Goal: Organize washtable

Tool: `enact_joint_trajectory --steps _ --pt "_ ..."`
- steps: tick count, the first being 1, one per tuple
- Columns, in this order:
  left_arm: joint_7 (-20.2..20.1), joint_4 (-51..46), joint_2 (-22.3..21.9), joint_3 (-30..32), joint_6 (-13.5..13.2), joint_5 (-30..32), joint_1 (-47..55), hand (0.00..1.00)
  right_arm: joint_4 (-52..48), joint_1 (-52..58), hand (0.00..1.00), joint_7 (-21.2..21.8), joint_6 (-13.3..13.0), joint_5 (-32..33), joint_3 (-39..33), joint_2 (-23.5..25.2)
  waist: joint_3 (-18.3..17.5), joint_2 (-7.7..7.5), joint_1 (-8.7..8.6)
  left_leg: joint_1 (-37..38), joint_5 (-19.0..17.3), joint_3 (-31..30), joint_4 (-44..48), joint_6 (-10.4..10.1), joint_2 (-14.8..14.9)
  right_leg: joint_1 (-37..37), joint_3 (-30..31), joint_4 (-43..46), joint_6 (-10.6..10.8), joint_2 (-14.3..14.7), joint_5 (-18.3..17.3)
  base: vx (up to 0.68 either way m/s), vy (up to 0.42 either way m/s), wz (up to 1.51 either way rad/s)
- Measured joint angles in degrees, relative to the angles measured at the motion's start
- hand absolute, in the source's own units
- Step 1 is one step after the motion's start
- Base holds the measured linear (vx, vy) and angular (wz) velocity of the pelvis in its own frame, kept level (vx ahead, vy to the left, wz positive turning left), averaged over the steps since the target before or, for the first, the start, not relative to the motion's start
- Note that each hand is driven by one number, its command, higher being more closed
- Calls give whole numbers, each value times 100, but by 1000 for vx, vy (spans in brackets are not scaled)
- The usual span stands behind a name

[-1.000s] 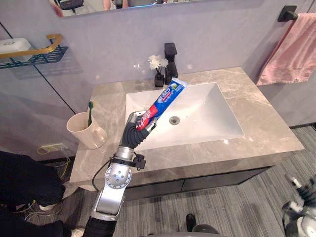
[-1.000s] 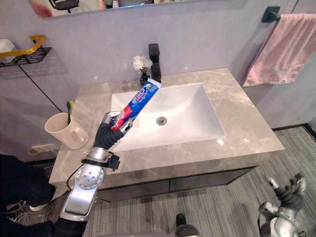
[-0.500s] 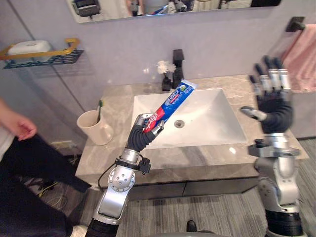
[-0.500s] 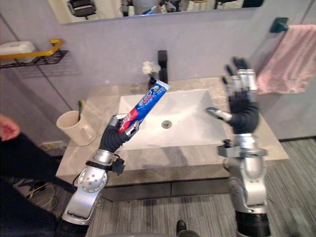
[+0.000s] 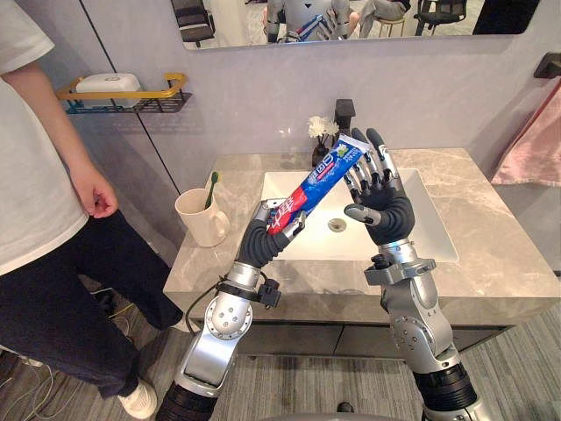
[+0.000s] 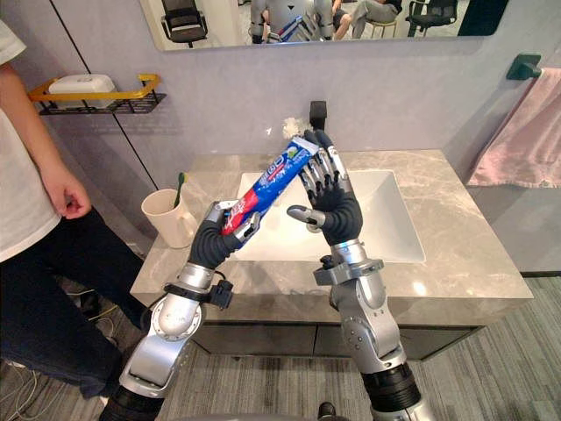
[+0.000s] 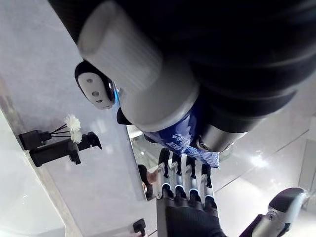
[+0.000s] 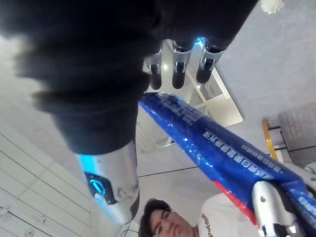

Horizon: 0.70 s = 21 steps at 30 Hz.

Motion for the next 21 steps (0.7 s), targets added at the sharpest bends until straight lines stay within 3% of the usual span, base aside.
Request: enact_joint_trajectory --steps 10,21 --pt "1 228 -103 -46 8 0 -1 100 134 4 0 -130 -10 9 -37 185 -82 -106 -4 1 28 -10 -53 11 -8 -17 -12 1 0 -7 1 0 0 0" --pt "-23 387 -112 -597 12 3 -68 100 285 2 0 -224 -11 213 31 299 -118 -162 -3 -15 73 -87 -90 6 -19 -17 -89 0 0 -17 1 -7 -1 2"
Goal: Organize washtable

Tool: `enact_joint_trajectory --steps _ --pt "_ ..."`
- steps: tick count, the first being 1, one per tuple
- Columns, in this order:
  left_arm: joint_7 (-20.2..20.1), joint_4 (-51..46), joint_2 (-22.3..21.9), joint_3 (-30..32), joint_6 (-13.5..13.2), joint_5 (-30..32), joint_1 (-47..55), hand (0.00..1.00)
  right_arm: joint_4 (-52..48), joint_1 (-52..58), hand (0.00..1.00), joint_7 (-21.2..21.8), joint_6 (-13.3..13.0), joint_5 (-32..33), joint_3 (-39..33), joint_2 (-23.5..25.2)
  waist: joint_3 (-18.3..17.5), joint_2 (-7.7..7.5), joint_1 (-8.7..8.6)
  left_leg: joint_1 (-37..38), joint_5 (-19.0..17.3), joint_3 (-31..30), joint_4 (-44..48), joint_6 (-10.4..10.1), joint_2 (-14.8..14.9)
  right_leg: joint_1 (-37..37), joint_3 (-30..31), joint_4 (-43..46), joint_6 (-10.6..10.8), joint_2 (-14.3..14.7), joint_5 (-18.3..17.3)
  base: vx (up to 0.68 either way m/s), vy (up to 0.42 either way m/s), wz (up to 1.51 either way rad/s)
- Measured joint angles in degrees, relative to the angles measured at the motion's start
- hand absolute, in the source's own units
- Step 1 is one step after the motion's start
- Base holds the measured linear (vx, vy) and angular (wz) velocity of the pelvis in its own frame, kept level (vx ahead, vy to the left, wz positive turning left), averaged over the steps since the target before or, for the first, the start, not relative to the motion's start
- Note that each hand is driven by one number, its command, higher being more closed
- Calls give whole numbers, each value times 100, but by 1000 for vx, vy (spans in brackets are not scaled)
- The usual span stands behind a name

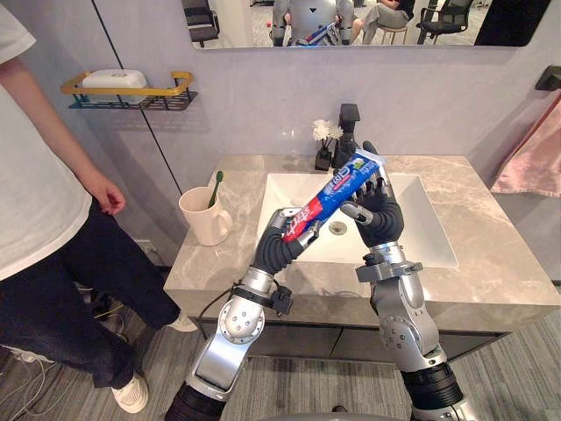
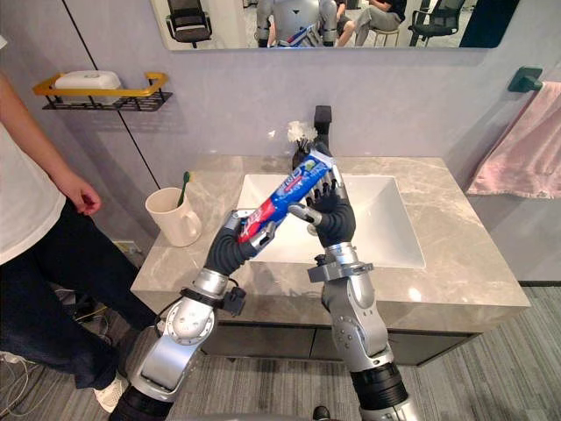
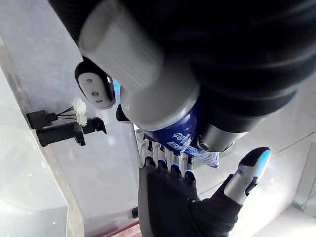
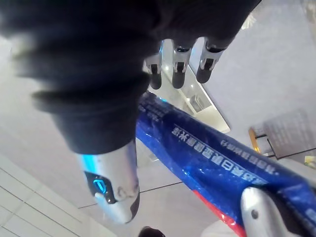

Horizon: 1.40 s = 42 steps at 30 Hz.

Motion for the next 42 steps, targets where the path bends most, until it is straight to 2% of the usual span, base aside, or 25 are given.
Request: enact_joint_trajectory --steps 1,27,28,37,42 --pt "-4 37 2 -72 7 1 -79 100 76 -4 100 0 -1 16 0 -2 -4 -5 2 -6 22 -26 -13 -3 0 1 -24 0 0 0 0 -27 -6 8" --pt "-7 284 -3 -367 25 4 -179 100 375 -155 100 163 -3 244 173 -1 -174 -58 -1 -20 85 -69 -69 -7 -5 -19 -66 -1 -6 -5 5 -5 -1 1" --pt "0 284 -3 -361 25 11 -180 0 375 -155 100 164 -6 241 172 -1 -175 -58 -1 -19 85 -69 -70 -7 -5 -18 -66 -1 -6 -5 5 0 0 0" --pt "14 224 -1 -274 28 58 -210 0 297 -158 100 159 -38 166 -22 -3 -175 -61 4 57 85 -69 -77 -7 -2 60 -67 0 -6 -2 4 0 0 0" --pt "0 -309 31 62 12 198 -209 0 -105 -176 100 179 -41 122 -153 -9 -174 -62 0 79 84 -60 -80 -7 6 82 -59 -1 -6 5 4 0 0 0"
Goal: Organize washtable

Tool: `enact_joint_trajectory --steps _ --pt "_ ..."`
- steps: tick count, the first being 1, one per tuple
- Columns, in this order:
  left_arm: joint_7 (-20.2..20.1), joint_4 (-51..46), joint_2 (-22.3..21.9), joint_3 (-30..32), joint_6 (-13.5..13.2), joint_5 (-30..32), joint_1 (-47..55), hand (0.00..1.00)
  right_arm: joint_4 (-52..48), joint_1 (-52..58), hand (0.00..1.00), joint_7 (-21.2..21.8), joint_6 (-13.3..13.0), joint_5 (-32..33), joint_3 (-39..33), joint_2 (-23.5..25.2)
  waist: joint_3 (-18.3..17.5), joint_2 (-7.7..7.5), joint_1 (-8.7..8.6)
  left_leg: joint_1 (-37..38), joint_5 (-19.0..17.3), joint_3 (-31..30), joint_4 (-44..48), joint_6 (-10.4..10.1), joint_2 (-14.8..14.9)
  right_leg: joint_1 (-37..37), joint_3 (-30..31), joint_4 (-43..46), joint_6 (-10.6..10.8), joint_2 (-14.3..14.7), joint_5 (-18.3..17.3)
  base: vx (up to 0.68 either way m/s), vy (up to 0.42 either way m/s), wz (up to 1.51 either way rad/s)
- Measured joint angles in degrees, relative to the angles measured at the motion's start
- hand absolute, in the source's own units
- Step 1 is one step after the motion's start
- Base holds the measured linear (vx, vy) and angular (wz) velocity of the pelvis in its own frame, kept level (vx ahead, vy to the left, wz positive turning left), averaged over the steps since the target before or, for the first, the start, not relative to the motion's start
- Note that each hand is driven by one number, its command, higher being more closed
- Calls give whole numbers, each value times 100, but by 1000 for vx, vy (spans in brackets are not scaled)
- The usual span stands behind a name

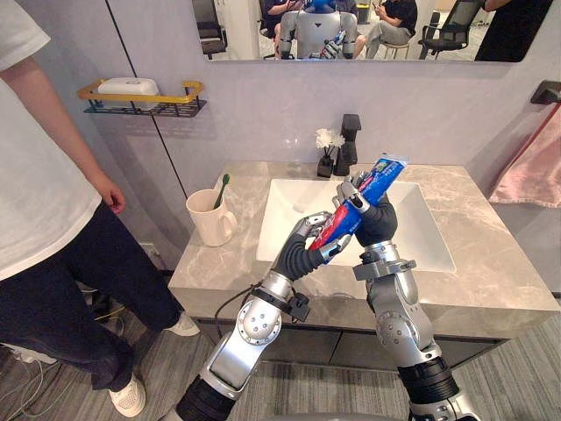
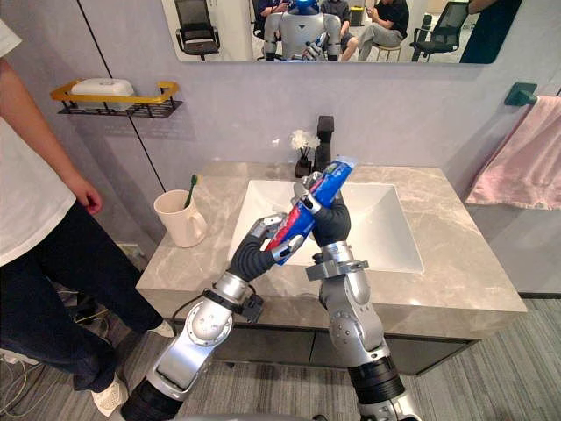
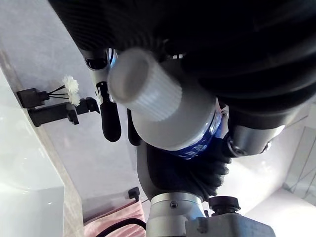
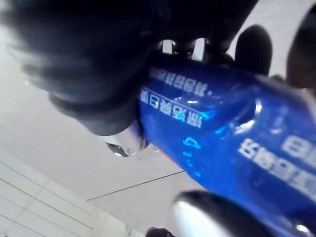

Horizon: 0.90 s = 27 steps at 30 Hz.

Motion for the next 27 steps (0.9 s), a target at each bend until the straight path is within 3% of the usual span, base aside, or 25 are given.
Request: enact_joint_trajectory --steps 2,7,15,19,22,27 --pt "13 -140 0 191 -39 16 1 0 3 -1 100 31 0 -11 -97 -3 1 -2 5 6 0 0 -2 0 1 4 0 0 0 1 0 0 0 0" --pt "239 -1052 232 1210 -473 30 72 0 45 4 100 12 23 -18 -798 -164 6 -1 30 46 0 8 -27 0 0 30 6 0 1 0 -1 0 0 0" --pt "284 -1117 266 2038 -498 47 541 0 35 10 100 65 27 -94 -950 -236 65 14 43 73 10 10 -129 -16 2 50 9 -1 14 4 -18 -14 0 0" --pt "464 -1098 32 3021 -517 -162 978 0 -17 93 100 74 28 -127 -1172 -228 177 35 116 97 14 10 -202 -22 2 50 9 -1 15 5 -25 0 0 0" --pt "636 -737 -321 3744 -533 -488 1406 0 -172 343 100 66 32 -179 -1387 -174 190 50 193 106 16 3 -213 -22 1 49 -2 0 25 3 -54 10 3 1" --pt "663 494 -690 4197 -379 -832 2004 0 -219 467 100 39 29 -181 -1702 8 217 30 316 98 16 -24 -231 -22 -6 49 -37 3 44 -8 -98 5 2 3"
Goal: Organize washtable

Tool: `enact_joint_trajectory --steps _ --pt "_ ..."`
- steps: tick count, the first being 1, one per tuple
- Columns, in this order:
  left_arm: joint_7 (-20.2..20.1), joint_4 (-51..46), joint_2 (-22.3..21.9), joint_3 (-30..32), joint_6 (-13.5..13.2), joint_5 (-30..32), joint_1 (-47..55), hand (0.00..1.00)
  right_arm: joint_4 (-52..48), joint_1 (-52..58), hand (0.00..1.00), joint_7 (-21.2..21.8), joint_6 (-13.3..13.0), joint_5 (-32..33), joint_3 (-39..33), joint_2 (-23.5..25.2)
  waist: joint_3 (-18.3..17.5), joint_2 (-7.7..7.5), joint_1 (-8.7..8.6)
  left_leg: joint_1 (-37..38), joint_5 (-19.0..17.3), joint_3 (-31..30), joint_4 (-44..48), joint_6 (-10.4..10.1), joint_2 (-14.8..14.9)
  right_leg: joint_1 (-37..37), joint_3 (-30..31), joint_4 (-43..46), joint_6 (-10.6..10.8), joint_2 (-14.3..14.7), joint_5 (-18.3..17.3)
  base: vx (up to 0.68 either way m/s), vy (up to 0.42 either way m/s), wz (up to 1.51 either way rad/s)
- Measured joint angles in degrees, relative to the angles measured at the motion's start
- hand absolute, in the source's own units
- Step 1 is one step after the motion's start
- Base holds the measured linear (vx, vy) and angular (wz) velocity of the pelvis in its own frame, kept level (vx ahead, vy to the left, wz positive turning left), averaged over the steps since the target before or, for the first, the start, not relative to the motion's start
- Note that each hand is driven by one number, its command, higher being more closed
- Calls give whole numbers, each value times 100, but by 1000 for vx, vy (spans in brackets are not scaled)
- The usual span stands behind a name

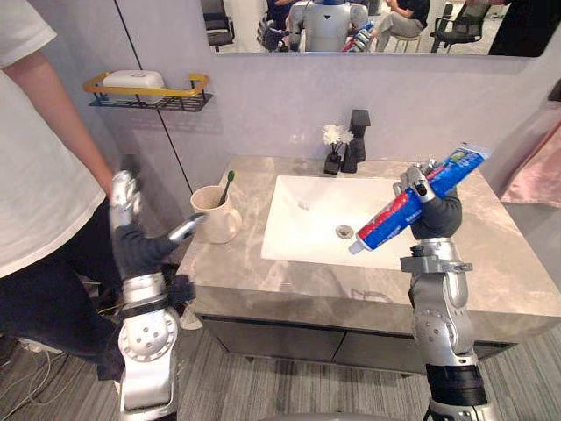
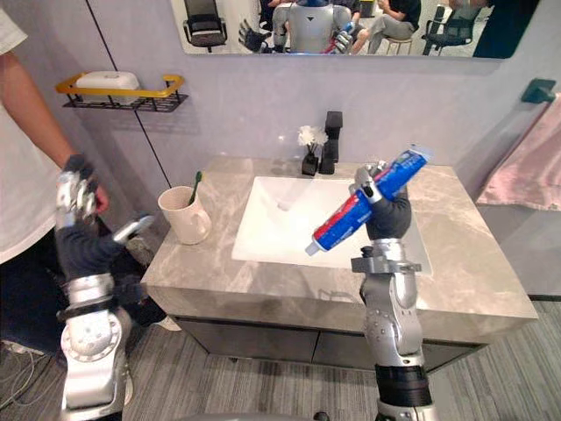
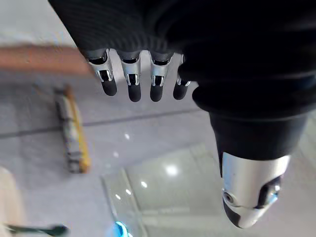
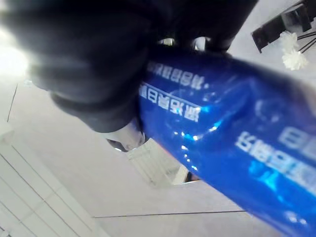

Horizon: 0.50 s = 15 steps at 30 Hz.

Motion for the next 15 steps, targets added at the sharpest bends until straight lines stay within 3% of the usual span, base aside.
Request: enact_joint_trajectory --steps 15 --pt "-605 3874 -211 -122 404 -119 294 0 0 256 100 -98 -26 12 -71 7 75 -30 1 -50 0 -132 -67 0 -16 -13 -144 20 34 -31 -72 2 2 5"
